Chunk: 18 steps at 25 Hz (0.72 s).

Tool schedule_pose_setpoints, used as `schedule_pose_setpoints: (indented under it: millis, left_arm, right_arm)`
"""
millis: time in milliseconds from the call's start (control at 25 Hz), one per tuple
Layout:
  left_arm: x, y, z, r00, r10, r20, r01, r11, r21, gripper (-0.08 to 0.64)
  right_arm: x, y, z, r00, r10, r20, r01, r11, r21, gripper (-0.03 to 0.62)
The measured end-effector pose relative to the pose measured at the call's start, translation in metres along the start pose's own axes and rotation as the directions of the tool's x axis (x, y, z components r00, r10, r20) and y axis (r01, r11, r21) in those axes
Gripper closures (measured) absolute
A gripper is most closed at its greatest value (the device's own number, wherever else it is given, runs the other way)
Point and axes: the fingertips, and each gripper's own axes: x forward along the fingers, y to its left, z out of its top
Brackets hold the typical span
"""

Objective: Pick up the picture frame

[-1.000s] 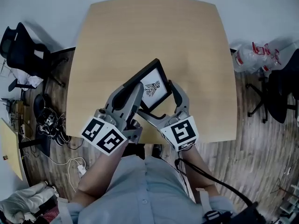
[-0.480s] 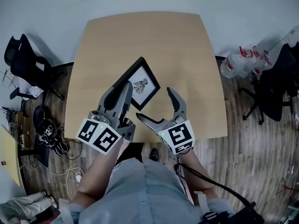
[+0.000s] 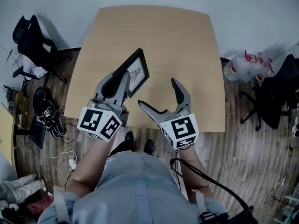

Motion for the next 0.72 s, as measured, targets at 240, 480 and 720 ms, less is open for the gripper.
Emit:
schedule_pose_setpoints:
  millis: [240,480,720]
  left_arm:
    - [-0.019,0.018,0.004,1.0,0.015,0.024,-0.015,0.999,0.028,0.508]
    - [-0.038,0.036,0.014,0.997,0.067,0.047,-0.073,0.987,0.143,0.508]
    - [-0.042,0.044,0.015,0.998,0.054,0.043,-0.06,0.986,0.158,0.508]
  right_arm:
    - [0.012,0.017,0.026,0.999,-0.022,0.026,0.023,0.999,-0.031,0.117]
    - [0.017,0.022,0.043,0.992,-0.107,0.071,0.11,0.993,-0.041,0.559]
    - [0.023,0.032,0.048,0.988,-0.137,0.072,0.142,0.987,-0.07,0.581]
